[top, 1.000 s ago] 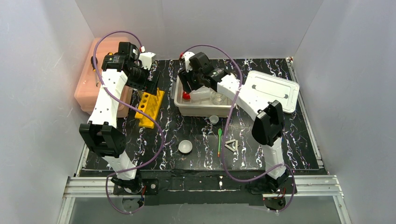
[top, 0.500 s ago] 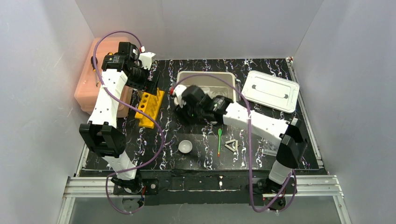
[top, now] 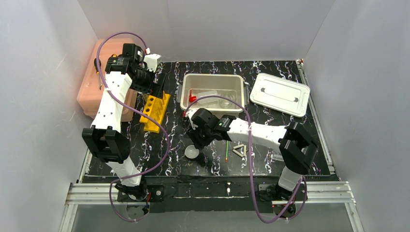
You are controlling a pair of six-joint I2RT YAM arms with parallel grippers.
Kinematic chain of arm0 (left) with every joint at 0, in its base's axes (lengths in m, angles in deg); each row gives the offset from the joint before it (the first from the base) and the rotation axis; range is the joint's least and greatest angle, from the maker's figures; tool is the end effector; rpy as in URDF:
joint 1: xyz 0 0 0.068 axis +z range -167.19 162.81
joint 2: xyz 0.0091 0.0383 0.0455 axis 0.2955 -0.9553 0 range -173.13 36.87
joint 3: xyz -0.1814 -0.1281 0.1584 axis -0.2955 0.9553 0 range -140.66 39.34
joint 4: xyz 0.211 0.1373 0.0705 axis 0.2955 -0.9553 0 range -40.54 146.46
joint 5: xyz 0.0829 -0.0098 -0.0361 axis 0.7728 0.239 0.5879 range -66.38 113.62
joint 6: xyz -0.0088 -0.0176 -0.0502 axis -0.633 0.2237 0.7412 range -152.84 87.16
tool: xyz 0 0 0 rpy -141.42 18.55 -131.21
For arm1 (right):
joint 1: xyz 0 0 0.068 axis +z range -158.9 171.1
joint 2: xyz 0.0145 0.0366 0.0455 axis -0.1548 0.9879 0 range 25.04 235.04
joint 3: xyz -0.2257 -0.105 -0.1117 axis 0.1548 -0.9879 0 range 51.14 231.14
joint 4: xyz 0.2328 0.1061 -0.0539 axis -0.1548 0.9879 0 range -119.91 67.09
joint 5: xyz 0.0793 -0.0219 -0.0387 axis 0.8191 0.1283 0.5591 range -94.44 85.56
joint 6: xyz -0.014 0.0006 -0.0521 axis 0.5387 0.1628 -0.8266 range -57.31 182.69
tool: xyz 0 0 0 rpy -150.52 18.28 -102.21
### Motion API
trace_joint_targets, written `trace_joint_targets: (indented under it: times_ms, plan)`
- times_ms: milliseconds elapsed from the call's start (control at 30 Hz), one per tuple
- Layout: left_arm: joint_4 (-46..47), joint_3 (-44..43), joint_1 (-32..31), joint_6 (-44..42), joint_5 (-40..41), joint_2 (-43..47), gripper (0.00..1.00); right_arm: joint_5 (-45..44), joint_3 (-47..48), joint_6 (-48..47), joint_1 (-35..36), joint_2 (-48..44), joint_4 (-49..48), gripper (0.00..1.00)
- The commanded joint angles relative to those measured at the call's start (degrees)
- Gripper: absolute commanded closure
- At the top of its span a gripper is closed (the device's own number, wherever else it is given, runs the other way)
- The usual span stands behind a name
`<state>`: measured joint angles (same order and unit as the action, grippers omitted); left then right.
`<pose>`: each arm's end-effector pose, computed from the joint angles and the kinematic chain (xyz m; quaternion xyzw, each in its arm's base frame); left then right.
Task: Organize the chemistry lab equipment
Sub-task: Pick up the chemistry item at the center of the board.
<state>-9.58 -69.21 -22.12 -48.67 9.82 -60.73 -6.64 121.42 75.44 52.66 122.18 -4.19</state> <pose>0.3442 -0.0381 0.3915 0.2061 0.9250 -0.0859 0.3073 0.1751 0.3204 0.2313 -0.3856 0.8649 0.1793 0.2666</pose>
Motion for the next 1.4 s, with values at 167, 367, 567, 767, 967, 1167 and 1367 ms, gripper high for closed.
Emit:
trace_joint_targets:
  times_ms: [167, 367, 567, 767, 967, 1167, 1367]
  plan:
    - [-1.0, -0.2, 0.4, 0.0, -0.9, 3.0, 0.01, 4.0, -2.1, 2.0, 0.0, 4.3, -8.8, 0.46]
    - [-1.1, -0.1, 0.4, 0.0, -0.9, 3.1, 0.01, 3.7, -2.7, 1.8, 0.1, 6.6, -10.0, 0.47]
    - [-1.1, -0.1, 0.4, 0.1, -0.7, 3.2, 0.01, 4.1, -3.9, 1.8, 0.1, 7.8, -11.4, 0.56]
    - [-1.0, 0.4, 0.4, 0.0, -0.4, 3.3, 0.01, 4.6, -5.1, 2.2, 0.0, 8.1, -12.8, 0.71]
    - [-1.0, 1.1, 0.4, -0.1, 0.0, 3.8, 0.01, 4.8, -4.8, 2.1, 0.0, 7.8, -12.7, 0.91]
    - [-0.9, 1.3, 0.4, -0.5, 0.8, 4.0, 0.01, 5.0, -0.9, 1.5, -0.5, 5.7, -9.3, 0.99]
    - [-0.6, 1.8, 0.4, -0.6, 1.0, 4.3, 0.01, 4.9, 4.6, -0.8, -1.1, 2.5, -3.3, 0.99]
